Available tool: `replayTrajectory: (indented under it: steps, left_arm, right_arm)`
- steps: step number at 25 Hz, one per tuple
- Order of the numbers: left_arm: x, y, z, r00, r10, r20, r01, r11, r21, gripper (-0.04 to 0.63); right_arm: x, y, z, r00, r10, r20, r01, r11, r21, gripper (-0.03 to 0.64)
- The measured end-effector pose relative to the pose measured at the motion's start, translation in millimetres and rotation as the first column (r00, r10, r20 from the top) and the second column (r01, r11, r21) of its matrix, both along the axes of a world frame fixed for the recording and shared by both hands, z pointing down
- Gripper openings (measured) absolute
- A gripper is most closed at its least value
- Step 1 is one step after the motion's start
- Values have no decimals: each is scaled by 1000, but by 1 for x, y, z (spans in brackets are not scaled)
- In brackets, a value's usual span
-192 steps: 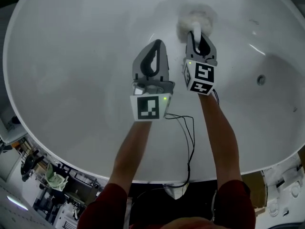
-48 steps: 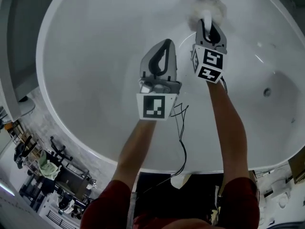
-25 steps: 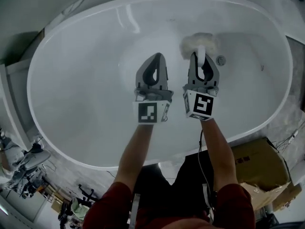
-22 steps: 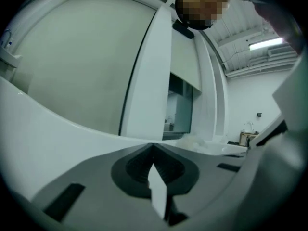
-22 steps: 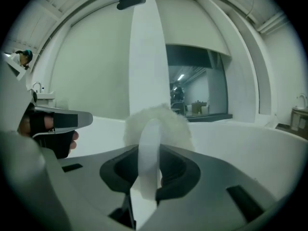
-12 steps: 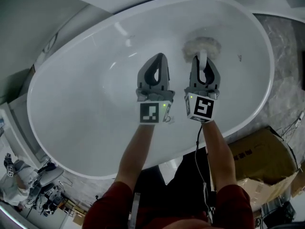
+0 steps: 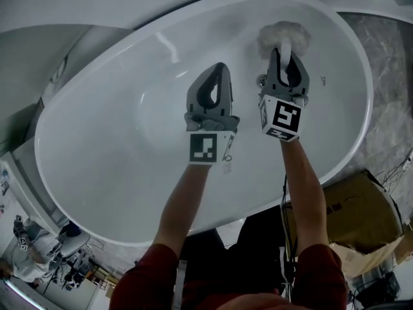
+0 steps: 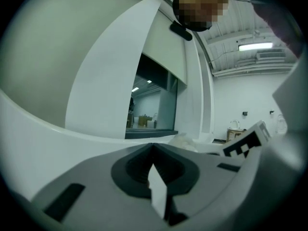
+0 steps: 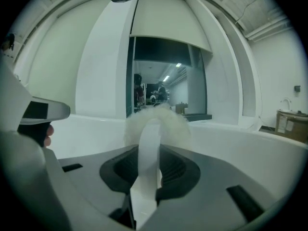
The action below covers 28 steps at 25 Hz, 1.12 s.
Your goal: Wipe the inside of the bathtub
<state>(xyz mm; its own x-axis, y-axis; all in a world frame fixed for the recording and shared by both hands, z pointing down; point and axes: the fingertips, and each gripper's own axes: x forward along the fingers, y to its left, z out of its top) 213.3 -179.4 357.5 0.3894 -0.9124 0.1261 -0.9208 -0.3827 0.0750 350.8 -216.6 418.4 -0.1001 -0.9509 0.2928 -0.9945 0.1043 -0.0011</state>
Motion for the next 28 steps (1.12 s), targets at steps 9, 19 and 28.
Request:
replayTrajectory:
  steps: [9,19,28]
  left_arm:
    - [4,-15,12,999,-8,-47,6,999,-46,17]
    - [-34,-4,21,996,-66,-57,62,996,-64,17]
    - [-123,8,12,986,-158,-47,155,986,-56,16]
  right_arm:
    - [6,-88,18,1000,11,-27,-11,1000,-25,95]
    - [-12,-89,20,997,65,-31,-66,997,-31,94]
    - [-87,-82,17,998,69,5,-69,996,-58,94]
